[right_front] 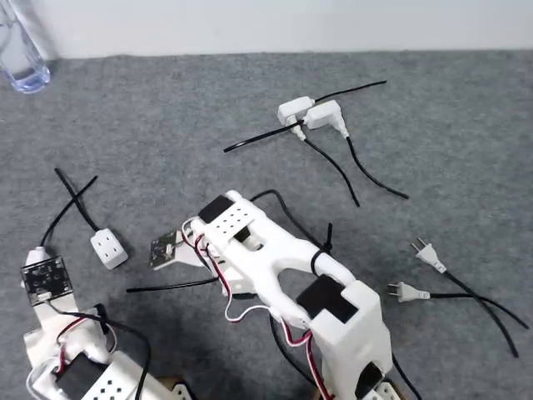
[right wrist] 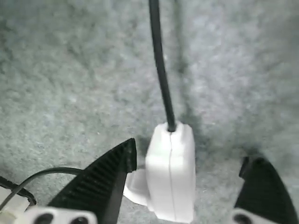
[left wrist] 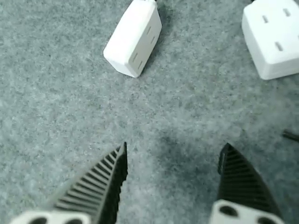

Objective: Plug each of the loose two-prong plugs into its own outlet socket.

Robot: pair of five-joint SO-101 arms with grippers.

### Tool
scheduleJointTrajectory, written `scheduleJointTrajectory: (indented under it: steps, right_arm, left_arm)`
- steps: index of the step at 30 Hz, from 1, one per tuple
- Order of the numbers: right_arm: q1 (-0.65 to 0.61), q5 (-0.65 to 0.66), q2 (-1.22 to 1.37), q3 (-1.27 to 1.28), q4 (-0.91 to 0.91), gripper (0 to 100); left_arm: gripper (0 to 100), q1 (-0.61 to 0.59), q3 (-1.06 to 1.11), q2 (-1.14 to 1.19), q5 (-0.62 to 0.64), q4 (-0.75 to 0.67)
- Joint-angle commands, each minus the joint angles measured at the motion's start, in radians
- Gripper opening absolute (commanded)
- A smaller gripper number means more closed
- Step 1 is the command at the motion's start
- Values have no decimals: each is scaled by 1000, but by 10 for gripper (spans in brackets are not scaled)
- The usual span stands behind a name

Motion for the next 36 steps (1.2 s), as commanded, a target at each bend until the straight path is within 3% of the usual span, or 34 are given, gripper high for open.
scheduleJointTrajectory:
  steps: [1, 3, 4, 5, 10, 17, 27, 36]
  right_arm:
    - [15, -2, -48, 32, -30, 189]
    - [16, -2, -48, 63, -58, 19]
    - [16, -2, -51, 74, -70, 1]
    - [22, 0, -54, 80, -74, 43]
    - [101, 6, -116, 38, -70, 6]
    - [262, 127, -386, -60, -54, 8]
    - [455, 250, -664, -190, -64, 8]
    - [651, 290, -601, -180, -644, 8]
  left_arm:
    - [298, -6, -5, -15, -5, 6]
    - [298, -6, -5, -15, -5, 6]
    - [298, -6, -5, -15, -5, 6]
    - [298, -6, -5, -15, -5, 6]
    - [298, -6, -5, -15, -5, 6]
    - [298, -3, -5, -15, 68, 2]
    - [298, -3, -5, -15, 71, 2]
    - [298, -3, -5, -15, 71, 2]
